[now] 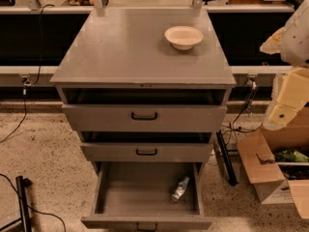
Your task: Pick redbull can from bottom drawer and place on counter
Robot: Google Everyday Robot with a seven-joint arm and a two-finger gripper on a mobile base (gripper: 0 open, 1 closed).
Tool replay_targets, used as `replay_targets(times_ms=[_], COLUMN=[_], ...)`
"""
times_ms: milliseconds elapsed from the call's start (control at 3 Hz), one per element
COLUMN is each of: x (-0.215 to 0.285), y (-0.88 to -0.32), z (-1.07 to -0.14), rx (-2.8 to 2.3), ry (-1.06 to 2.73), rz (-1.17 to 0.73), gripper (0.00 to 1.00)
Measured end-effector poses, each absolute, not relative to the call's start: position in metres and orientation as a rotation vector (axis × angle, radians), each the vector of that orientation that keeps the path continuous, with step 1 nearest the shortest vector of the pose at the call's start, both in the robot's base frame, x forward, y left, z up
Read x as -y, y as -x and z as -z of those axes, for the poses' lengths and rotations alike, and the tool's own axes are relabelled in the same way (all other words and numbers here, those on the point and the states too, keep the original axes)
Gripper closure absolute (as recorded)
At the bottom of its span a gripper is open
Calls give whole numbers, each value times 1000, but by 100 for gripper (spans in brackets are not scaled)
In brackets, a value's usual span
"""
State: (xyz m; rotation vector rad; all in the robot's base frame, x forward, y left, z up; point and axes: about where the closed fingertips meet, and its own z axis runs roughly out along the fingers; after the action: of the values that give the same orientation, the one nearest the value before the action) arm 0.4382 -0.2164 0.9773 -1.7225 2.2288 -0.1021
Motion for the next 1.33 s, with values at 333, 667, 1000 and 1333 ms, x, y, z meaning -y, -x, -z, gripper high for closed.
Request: replay_targets(times_ms=[333, 667, 1000, 1333], x=[216, 207, 178, 176], y=[-438, -442, -435, -421], z=[-977, -934, -842, -812], rx=[-2229, -2194, -2050, -2033], ry=[1723, 1784, 1937, 2010], rz=[102, 20, -141, -169], gripper=[0, 0, 0, 0])
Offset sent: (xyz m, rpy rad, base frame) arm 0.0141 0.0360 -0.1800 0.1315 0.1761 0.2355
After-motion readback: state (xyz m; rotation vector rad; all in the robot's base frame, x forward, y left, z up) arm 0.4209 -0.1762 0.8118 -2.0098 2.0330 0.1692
